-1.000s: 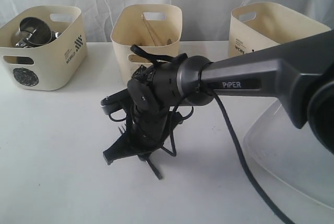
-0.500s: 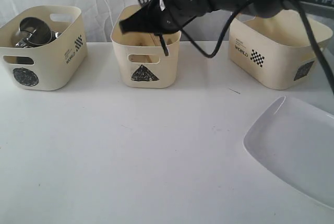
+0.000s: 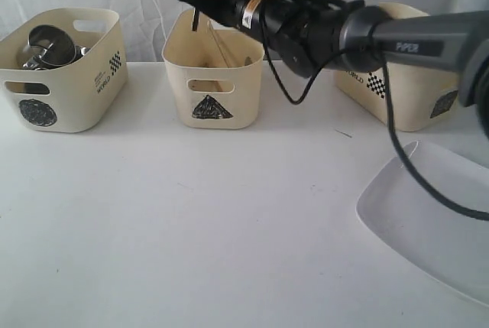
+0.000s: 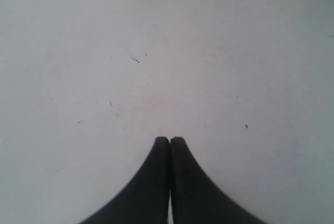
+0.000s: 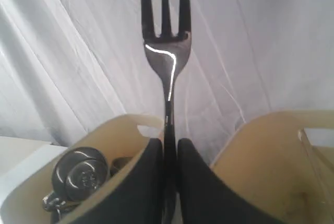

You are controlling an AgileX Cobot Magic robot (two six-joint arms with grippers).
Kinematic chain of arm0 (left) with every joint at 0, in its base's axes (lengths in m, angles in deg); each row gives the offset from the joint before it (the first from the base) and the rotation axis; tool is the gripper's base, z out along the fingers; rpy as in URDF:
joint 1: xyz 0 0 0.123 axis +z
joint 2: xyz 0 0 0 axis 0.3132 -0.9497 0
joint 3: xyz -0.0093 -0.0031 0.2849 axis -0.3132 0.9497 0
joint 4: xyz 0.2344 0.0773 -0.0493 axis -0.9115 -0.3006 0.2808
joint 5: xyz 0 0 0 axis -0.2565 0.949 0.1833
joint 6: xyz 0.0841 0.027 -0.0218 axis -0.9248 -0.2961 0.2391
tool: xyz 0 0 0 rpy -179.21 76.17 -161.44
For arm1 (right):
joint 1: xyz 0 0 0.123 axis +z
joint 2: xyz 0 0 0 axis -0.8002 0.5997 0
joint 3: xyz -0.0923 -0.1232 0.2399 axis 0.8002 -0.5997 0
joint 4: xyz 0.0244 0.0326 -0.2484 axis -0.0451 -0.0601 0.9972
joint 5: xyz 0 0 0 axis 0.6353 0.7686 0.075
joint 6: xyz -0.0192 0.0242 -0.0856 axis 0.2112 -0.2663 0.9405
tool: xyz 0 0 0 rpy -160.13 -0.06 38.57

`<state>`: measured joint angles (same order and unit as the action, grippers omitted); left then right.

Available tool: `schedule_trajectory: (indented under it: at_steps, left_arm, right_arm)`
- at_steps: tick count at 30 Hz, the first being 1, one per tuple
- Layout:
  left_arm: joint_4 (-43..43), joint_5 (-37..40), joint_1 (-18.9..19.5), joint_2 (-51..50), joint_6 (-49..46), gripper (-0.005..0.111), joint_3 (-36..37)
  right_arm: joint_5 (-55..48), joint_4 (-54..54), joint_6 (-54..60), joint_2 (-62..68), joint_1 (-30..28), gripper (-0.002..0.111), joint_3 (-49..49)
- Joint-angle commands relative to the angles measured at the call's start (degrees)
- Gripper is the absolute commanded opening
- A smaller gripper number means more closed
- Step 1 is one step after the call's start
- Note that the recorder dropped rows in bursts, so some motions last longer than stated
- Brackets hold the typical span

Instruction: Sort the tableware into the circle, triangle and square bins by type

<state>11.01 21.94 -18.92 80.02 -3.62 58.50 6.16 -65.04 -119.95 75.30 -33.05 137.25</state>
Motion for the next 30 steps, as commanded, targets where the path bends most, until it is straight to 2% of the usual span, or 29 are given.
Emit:
schedule_trajectory:
  at_steps: [1,4,9,11,14,15,17,18,21,23,26,30]
  left_arm:
    - [0.6,1.6,-0.2,0.2,0.0,0.001,0.4]
    - [0.6,1.6,-0.2,0.2,0.0,0.001,0.4]
    - [0.6,1.6,-0.2,0.2,0.0,0.001,0.4]
    - [0.6,1.6,-0.2,0.2,0.0,0.001,0.4]
    - [0.6,1.6,-0.2,0.2,0.0,0.001,0.4]
    - [0.6,1.6,-0.2,0.2,0.0,0.001,0.4]
    - [0.6,1.6,-0.2,0.2,0.0,0.001,0.4]
    - [0.6,1.6,-0.2,0.2,0.0,0.001,0.4]
    - [0.6,1.6,-0.2,0.2,0.0,0.001,0.4]
    - [0.6,1.6,-0.2,0.2,0.0,0.001,0.4]
    - [0.6,1.6,-0.2,0.2,0.0,0.001,0.4]
    - [0.6,1.6,-0.2,0.2,0.0,0.001,0.4]
  right_arm:
    - [1.6,-4.9,3.4,5.8,-1.3,0.0,1.7]
    - [1.4,-7.9,5.8,7.6,-1.6,0.007,2.7]
    - [1.4,-8.5,5.8,7.6,-1.8,0.036,2.8]
    - [1.3,-8.6,5.7,6.6,-1.9,0.041,2.8]
    - [-2.9,-8.6,3.2,3.6,-1.9,0.041,2.6]
    - [-6.9,-8.6,2.4,1.8,-1.9,0.041,2.6]
    - [-22.7,-8.3,3.1,-2.9,-1.9,0.035,2.6]
    - [-32.3,-7.7,5.9,-4.9,-2.0,0.03,2.6]
    - [-57.0,-5.2,17.8,-10.7,-2.5,0.005,2.6]
    - [-67.8,-4.0,25.7,-13.9,-3.1,0.0,1.5]
    - [-72.0,-5.7,29.1,-19.9,-4.8,0.0,-3.8]
    - [-70.1,-14.2,30.6,-29.9,-8.7,0.0,-16.0]
